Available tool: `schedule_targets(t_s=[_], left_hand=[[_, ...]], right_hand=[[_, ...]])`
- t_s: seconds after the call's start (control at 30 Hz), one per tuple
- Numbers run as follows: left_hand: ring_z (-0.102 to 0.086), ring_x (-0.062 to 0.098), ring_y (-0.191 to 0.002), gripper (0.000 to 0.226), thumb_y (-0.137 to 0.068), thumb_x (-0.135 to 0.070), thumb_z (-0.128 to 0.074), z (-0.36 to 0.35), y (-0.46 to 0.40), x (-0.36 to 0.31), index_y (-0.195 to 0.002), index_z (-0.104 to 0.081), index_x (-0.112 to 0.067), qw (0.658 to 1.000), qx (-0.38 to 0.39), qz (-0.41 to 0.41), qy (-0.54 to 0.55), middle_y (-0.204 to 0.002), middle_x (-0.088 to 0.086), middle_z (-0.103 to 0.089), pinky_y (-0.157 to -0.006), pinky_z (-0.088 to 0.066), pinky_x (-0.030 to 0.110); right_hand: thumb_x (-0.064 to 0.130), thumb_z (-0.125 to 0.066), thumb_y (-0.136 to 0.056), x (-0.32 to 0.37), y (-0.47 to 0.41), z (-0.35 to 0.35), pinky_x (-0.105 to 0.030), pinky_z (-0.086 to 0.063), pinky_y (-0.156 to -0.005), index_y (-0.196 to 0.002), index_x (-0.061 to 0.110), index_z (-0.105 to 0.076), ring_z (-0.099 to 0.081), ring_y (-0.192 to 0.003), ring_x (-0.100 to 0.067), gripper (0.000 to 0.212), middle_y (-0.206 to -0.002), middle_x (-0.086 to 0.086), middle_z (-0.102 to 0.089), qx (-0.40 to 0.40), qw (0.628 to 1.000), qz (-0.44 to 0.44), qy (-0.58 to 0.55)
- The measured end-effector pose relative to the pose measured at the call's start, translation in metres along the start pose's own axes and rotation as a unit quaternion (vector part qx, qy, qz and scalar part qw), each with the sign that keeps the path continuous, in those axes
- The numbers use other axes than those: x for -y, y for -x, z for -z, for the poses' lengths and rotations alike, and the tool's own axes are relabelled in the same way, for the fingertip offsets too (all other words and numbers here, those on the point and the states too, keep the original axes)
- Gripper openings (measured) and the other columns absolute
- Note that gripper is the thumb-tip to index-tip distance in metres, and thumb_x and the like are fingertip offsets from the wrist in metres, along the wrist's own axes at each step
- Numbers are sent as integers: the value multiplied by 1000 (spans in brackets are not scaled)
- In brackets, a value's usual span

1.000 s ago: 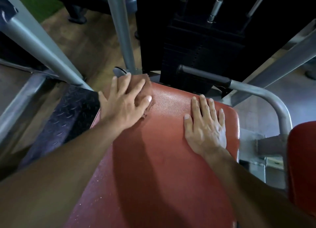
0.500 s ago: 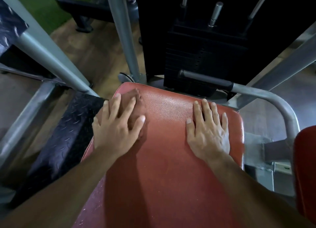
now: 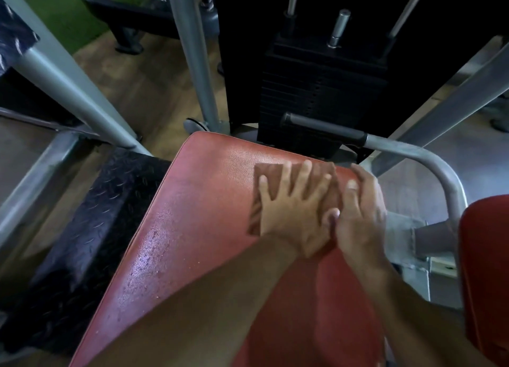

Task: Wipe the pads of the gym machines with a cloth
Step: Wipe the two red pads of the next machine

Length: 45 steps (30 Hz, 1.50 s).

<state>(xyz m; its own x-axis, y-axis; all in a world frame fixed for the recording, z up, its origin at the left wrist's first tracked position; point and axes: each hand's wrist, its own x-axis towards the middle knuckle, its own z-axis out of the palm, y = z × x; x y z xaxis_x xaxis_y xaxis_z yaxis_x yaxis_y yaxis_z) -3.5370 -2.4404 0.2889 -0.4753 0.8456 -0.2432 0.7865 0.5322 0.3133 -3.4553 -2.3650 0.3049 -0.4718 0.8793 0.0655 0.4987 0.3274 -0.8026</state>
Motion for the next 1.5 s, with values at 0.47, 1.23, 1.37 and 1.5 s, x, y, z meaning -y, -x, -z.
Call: schedule_targets(t_s=[0.47, 1.23, 1.37, 1.5], left_hand=[[-6, 22, -153, 68, -98, -60, -12, 20, 30, 139, -158, -15, -28, 994, -84, -7, -75, -166, -1, -8, -122, -10, 48], [6, 18, -153, 63, -101, -55, -12, 25, 32, 138, -158, -4, -30, 996, -59, -22, -58, -167, -4, 4, -123, 2, 43], [-4, 17, -153, 55, -105, -45, -27, 29, 30, 142, -156, -25, -25, 995, -88, -36, 33, -166, -2, -14, -122, -1, 40], [-39, 16, -140, 40, -106, -29, -40, 54, 36, 154, -143, -51, -20, 955, -91, -6, 281, -148, 1, -50, -114, -21, 23]], right_hand=[[64, -16, -99, -3, 17, -30, -66, 4, -118, -155, 46, -9, 6, -154, -31, 59, -168, 5, -3, 182, 910, 125, 351], [69, -5, -92, 7, 144, -25, -73, -8, -114, -152, 49, 11, 10, -152, -40, 65, -167, 6, 9, 119, 903, -104, 400], [66, -13, -97, 33, 141, -57, -73, -6, -114, -153, 51, 5, 14, -152, -35, 61, -167, 9, 6, 158, 912, -46, 376], [63, -16, -98, 58, 125, -92, -71, 6, -114, -154, 47, 7, 22, -150, -36, 62, -167, 7, 14, 151, 925, -47, 345]])
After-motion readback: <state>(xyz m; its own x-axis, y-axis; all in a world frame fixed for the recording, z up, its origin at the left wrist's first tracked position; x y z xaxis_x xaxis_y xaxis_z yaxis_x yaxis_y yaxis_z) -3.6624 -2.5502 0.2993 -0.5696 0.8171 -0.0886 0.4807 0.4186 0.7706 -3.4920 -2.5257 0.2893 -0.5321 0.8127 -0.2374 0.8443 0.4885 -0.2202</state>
